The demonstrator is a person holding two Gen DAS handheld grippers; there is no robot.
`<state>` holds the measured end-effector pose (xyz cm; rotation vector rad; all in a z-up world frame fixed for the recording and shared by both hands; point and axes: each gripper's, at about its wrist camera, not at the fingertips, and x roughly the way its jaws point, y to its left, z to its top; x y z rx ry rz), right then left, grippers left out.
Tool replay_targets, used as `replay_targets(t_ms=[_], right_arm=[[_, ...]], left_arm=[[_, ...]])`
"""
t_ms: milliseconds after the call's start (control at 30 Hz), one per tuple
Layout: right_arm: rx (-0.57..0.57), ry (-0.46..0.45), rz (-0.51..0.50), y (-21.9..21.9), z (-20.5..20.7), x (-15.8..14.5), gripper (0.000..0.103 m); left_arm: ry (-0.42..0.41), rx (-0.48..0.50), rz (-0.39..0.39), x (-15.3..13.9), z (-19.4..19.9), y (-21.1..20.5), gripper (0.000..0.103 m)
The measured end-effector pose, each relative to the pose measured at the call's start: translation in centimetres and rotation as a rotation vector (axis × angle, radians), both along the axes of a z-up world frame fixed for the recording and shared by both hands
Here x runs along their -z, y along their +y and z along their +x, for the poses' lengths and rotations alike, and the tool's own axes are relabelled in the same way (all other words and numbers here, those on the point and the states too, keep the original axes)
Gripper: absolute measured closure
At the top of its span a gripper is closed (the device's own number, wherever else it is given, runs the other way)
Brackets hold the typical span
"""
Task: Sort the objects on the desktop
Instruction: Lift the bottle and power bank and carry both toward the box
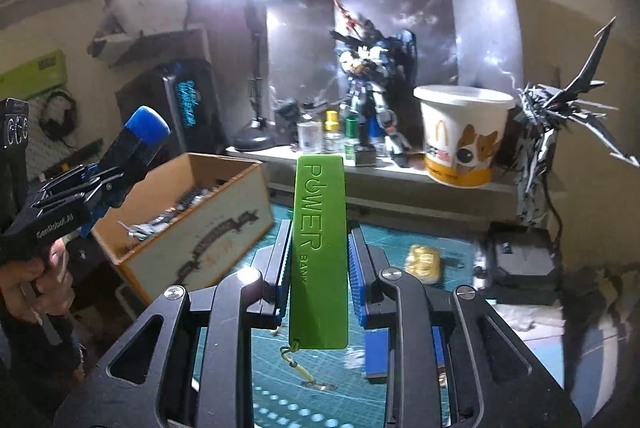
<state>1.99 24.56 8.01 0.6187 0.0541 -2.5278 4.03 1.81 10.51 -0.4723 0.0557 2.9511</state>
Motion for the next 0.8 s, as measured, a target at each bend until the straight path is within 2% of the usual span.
replay_targets(t_ms=[400,800], right_arm=[[-0.014,0.014,-0.022,-0.9,1.8,0.1,0.08],[-0.059,-0.006,-0.018,-3.2,-0.1,0.9,0.08]], left_arm=[[-0.002,-0.04,-0.004,-0.1,2.1,-2.0,0.063],[-0.055,-0.12,0.002,1.3,1.1,-4.4,0.063]])
